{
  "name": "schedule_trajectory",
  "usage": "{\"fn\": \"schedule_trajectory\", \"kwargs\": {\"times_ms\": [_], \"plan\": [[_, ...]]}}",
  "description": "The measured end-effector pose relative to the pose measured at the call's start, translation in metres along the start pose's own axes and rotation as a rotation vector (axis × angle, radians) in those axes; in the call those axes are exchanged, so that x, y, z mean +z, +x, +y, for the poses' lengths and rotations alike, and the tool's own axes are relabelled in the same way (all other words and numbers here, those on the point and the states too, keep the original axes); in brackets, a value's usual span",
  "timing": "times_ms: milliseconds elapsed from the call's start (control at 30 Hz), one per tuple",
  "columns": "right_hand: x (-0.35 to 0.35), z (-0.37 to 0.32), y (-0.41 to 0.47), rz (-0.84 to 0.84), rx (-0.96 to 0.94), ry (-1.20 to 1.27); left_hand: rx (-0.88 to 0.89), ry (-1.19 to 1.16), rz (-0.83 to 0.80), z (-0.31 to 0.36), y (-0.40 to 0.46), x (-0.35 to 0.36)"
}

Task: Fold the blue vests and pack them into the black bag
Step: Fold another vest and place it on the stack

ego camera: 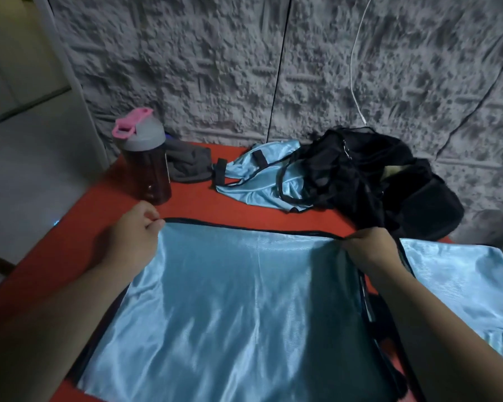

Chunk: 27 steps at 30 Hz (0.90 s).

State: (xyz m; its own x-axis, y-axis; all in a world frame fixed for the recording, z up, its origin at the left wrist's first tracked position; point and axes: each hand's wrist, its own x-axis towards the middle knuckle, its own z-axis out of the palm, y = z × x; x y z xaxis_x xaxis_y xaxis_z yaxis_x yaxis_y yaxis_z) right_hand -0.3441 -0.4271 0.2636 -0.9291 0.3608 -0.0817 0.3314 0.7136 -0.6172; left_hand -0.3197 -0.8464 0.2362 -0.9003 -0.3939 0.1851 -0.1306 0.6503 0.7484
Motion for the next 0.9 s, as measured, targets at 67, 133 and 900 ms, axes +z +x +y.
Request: {"fn": "schedule_trajectory", "kwargs": {"times_ms": [67,133,900], "plan": [[0.004,-0.001,0.003,0.015,-0.036,-0.029,0.062,0.044,-0.017,0.000,0.005,0.002],[0.007,-0.002,0.002,0.050,-0.046,-0.019,0.100,0.101,-0.049,0.000,0.006,0.005],[0.014,-0.039,-0.050,0.300,-0.605,-0.322,0.343,0.526,-0.157,0.016,-0.006,-0.008]]}}
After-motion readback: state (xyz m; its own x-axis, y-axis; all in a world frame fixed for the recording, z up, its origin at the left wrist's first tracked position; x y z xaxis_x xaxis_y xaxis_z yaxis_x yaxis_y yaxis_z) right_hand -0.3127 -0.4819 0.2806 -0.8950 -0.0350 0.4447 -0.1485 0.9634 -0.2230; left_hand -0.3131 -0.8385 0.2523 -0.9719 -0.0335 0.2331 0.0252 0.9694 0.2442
